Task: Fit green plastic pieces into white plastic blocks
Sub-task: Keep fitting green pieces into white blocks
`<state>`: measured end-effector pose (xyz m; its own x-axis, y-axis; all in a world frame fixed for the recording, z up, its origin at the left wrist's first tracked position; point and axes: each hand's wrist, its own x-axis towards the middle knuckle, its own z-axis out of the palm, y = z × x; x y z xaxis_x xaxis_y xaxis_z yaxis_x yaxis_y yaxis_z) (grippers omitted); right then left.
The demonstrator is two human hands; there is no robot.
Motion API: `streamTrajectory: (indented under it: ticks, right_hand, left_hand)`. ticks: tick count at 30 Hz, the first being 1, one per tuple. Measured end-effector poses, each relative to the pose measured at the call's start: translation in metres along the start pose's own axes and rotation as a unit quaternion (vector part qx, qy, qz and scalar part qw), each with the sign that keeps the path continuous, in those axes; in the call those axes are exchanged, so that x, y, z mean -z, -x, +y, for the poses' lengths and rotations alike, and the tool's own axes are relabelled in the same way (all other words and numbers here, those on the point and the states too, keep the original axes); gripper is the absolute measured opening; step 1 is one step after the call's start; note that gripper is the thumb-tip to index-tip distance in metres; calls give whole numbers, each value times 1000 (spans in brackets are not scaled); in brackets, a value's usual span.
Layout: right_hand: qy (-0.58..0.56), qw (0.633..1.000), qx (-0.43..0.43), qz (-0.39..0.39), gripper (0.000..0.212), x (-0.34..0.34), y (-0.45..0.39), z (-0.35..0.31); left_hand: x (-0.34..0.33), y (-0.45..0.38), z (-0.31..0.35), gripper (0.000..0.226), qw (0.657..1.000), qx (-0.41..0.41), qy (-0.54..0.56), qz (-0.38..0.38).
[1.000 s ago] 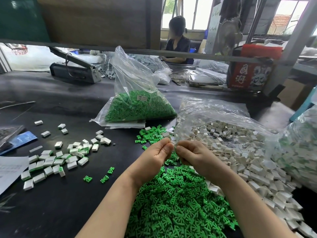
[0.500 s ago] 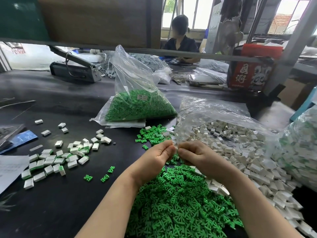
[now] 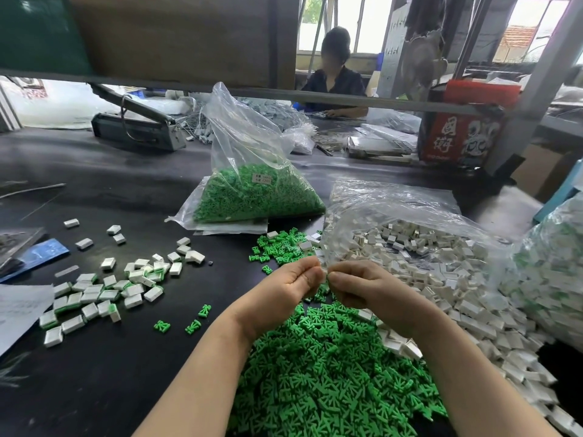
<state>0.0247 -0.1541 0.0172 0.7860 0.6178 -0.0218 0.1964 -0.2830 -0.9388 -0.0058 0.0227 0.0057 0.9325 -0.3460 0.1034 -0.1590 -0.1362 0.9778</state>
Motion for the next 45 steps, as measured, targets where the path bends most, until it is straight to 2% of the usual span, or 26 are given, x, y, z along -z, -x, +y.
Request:
streamTrajectory:
  ticks: [8,16,24,25,27,30,32,37,42,45]
  right_hand:
    - [165,985,32,43,31,-7,-6,2]
    - [52,995,25,78,29,-12,-9,6]
    - [107,981,63,149,29,-20,-12,5]
    - [85,984,57,146,30,-21,-12,4]
    - [-8,989,49,138,31,-22,-12,1]
    - [-94,987,37,126,32,-21,-10,-2]
    - [-97,986,33,129,31,-22,-10,-2]
    - [-96,981,29,164,41,-26,-12,-2]
    - [-3,959,64,276,44,-37,-18,1]
    - [80,946,68,305,39,-38,-18,6]
  left_hand:
    - [-1,0,-6,27,999,2,-38,20]
    - [-1,-2,-7,23,998,-16,1,61]
    - [-5,-4,-6,23,994,-34,16,107]
    - [-5,-4,-7,20,993,-34,20,110]
    - [-4,-7,-9,33,992,-29,38,117]
    - [-2,-5,-6,29,993,-32,56,99]
    - [-2,-4,-7,40,995,-16,53,83]
    - [-3,-3,-8,37,997,-10,57,57]
    - [-18,-10,-9,39,992,-19,58,112]
    - [-23,-12,-10,35,989,-21,27,144]
